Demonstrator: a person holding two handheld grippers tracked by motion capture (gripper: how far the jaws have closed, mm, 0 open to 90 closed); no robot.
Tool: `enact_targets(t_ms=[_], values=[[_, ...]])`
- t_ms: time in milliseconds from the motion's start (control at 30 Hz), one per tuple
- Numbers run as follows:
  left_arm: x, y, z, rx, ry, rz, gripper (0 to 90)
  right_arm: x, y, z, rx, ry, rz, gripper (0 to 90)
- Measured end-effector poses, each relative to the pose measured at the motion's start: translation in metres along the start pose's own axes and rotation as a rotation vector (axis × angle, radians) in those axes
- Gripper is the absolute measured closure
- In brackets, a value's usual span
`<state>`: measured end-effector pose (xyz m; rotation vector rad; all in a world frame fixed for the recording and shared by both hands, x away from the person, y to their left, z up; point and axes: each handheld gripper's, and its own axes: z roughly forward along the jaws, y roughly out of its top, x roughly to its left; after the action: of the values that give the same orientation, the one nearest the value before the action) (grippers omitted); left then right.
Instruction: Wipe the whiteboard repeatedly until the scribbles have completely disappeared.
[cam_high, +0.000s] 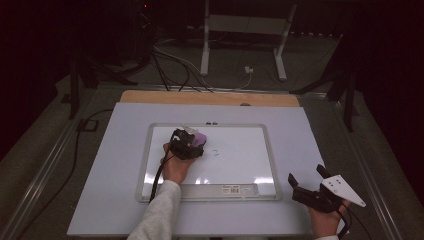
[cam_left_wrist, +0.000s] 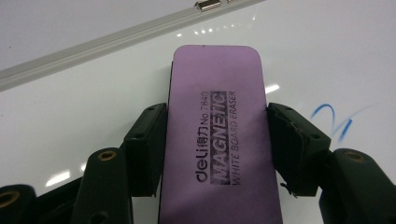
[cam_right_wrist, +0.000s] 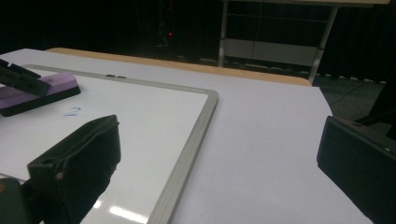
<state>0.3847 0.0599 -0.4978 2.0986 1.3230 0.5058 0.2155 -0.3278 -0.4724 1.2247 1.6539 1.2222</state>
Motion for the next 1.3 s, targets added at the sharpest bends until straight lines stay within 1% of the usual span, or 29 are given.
enact_targets(t_ms=[133, 167, 300, 400, 567, 633, 667, 700, 733, 767, 800, 867, 1000, 1167, 1300], values=[[-0.001, 0.002, 0.001, 0.006, -0.005, 0.004, 42.0, 0.001, 0.000, 0.001, 0.002, 0.003, 0.000, 0.1], [-0.001, 0.001, 0.001, 0.005, -0.017, 0.002, 42.0, 0.002, 0.000, 0.001, 0.002, 0.004, 0.000, 0.1], [-0.012, 0.002, 0.001, 0.008, -0.058, 0.056, 42.0, 0.002, 0.000, 0.001, 0.006, 0.005, -0.003, 0.1], [-0.024, 0.002, 0.000, 0.012, -0.106, 0.110, 42.0, 0.003, 0.000, 0.001, 0.004, 0.005, -0.005, 0.2], [-0.046, 0.000, -0.002, 0.012, -0.189, 0.189, 42.0, 0.002, 0.000, 0.001, 0.005, 0.006, -0.005, 0.2], [-0.056, -0.002, -0.003, 0.005, -0.247, 0.220, 42.0, 0.002, 0.000, 0.001, 0.005, 0.006, -0.005, 0.2], [-0.061, -0.002, -0.004, 0.003, -0.266, 0.241, 42.0, 0.002, 0.000, 0.001, 0.004, 0.006, -0.007, 0.1], [-0.067, -0.003, -0.004, 0.003, -0.272, 0.269, 42.0, 0.003, 0.000, 0.001, 0.004, 0.007, -0.007, 0.2], [-0.072, -0.002, -0.005, 0.006, -0.280, 0.287, 42.0, 0.003, 0.000, 0.001, 0.004, 0.007, -0.008, 0.1], [-0.076, -0.002, -0.005, 0.010, -0.278, 0.295, 42.0, 0.003, 0.000, 0.001, 0.004, 0.006, -0.008, 0.2], [-0.077, -0.001, -0.004, 0.011, -0.275, 0.294, 42.0, 0.003, 0.000, 0.001, 0.004, 0.006, -0.007, 0.1], [-0.077, 0.001, -0.003, 0.013, -0.268, 0.285, 42.0, 0.002, 0.000, 0.000, 0.003, 0.005, -0.007, 0.1], [-0.073, 0.005, 0.001, 0.013, -0.229, 0.253, 42.0, 0.001, 0.000, 0.000, 0.002, 0.002, -0.003, 0.1], [-0.048, 0.010, 0.005, 0.027, -0.135, 0.149, 42.0, 0.000, 0.000, -0.001, 0.001, 0.000, -0.002, 0.1], [-0.027, 0.012, 0.005, 0.039, -0.030, 0.083, 42.0, -0.001, 0.000, -0.001, 0.003, -0.002, 0.000, 0.2]])
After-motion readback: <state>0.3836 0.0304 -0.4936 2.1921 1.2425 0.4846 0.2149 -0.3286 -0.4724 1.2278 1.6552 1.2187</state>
